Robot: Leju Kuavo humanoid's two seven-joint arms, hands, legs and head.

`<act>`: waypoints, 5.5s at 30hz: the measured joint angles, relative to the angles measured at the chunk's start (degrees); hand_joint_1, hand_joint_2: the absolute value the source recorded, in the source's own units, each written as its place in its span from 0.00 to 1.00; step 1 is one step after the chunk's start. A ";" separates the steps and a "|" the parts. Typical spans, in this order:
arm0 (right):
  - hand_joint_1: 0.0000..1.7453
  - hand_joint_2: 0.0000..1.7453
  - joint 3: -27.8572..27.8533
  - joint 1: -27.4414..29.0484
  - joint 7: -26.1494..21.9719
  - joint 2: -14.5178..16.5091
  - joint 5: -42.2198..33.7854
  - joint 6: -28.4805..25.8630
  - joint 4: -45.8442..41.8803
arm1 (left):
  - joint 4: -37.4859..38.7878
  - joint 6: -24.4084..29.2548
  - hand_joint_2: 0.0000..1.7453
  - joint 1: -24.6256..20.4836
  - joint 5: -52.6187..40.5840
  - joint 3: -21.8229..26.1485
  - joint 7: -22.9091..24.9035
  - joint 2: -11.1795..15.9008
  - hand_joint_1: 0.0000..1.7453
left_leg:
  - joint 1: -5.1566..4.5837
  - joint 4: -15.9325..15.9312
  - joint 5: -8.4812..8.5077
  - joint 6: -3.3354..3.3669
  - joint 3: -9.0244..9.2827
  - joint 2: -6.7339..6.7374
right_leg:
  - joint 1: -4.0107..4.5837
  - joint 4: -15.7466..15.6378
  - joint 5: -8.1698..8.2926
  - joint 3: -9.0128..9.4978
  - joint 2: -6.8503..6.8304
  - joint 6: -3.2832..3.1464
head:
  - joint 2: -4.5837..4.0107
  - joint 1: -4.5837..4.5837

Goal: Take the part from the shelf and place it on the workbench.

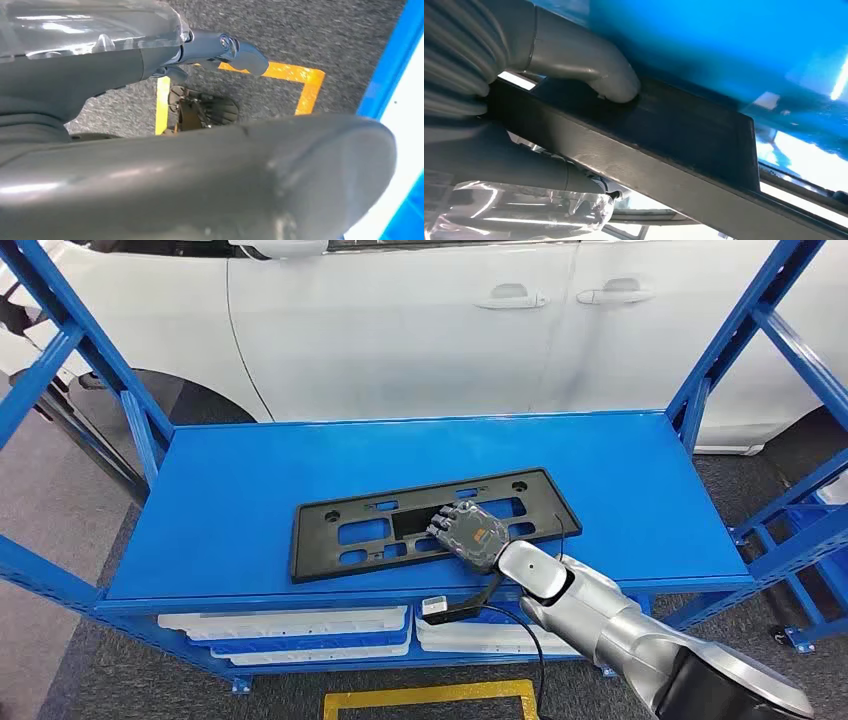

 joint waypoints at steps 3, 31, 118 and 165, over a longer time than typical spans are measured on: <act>1.00 1.00 0.12 -0.04 -0.02 -0.16 -0.41 -0.11 0.02 | 0.00 -0.55 0.50 -0.04 -0.06 -0.01 -0.47 0.00 0.00 | 0.07 8.41 -3.95 -0.57 -4.18 0.49 | 0.11 0.03 -0.04 -0.02 -0.28 -0.13 | 0.00 0.00; 1.00 1.00 -32.02 11.80 -34.81 -1.40 -82.91 39.74 -45.42 | 0.00 -8.52 1.00 0.18 -0.63 1.25 -10.66 0.64 0.00 | 0.01 -1.10 1.00 0.70 0.24 0.61 | 0.45 0.00 0.18 -0.54 0.64 0.07 | 0.00 0.01; 1.00 1.00 -52.76 42.96 -35.34 -1.27 -80.76 57.22 -68.21 | 0.44 4.63 1.00 4.98 0.25 7.35 15.60 4.80 0.00 | 0.06 -5.31 2.77 1.43 3.04 2.36 | -0.27 1.03 -1.73 1.41 2.61 2.47 | 0.00 0.02; 1.00 1.00 -54.78 42.02 -35.34 -0.80 -81.55 60.20 -67.11 | 0.52 3.96 1.00 5.19 1.14 9.67 14.37 4.88 0.00 | -0.25 -4.69 1.04 0.81 5.26 1.94 | 0.91 0.51 -1.66 1.51 2.13 -0.10 | 0.00 0.00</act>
